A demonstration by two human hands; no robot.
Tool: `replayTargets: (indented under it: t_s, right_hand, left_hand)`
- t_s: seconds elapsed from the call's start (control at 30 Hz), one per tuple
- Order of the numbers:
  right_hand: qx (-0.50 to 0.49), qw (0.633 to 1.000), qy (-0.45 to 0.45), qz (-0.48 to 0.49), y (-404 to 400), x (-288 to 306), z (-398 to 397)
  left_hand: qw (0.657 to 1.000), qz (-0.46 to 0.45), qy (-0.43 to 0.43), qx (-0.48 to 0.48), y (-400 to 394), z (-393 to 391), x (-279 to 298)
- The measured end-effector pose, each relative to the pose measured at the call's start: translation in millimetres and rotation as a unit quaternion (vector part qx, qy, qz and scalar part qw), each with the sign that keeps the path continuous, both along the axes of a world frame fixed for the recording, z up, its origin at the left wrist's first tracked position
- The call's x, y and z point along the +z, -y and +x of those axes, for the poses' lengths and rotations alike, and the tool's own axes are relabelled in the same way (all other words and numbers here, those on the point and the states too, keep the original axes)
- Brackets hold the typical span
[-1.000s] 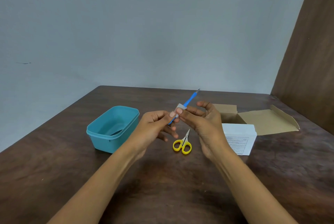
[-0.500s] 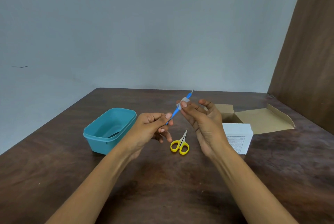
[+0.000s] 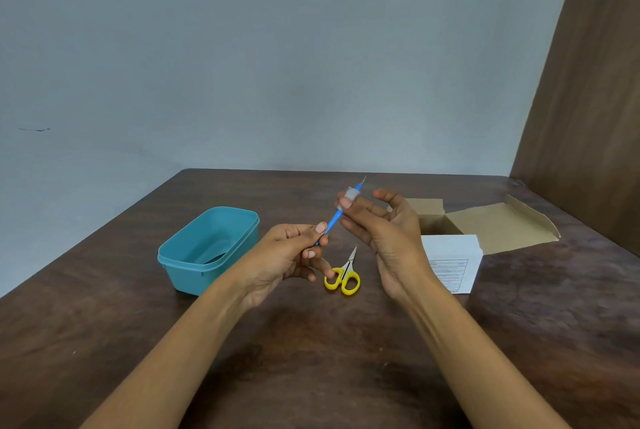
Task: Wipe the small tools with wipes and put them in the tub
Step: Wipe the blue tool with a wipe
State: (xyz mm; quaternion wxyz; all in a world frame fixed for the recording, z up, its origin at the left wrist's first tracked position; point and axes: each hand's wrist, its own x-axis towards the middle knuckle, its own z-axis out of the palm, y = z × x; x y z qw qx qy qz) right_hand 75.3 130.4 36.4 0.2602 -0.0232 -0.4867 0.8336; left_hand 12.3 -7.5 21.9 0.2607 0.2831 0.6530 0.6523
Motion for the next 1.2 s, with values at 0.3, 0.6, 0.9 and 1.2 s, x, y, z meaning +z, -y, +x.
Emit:
replayTargets:
  t_s: [0.3,0.6,0.9,1.2]
  right_hand:
    - [0.008,0.999,-0.014,-0.046,-6,4,0]
    - [-0.042,0.999,0.013,0.021,-2,1,2]
    - [-0.019,0.999,0.028,0.020,0,1,3]
    - [-0.008,0.999,0.049,0.007,-1,-3,0]
  left_hand:
    - [0.995,0.015,0.092,-0.037,0,1,4]
    - [0.998,0.008,-0.049,0.048,0,4,2]
    - [0.991,0.013,-0.110,0.069,1,5,4]
    - [0.991,-0.011,-0.106,0.081,3,5,3]
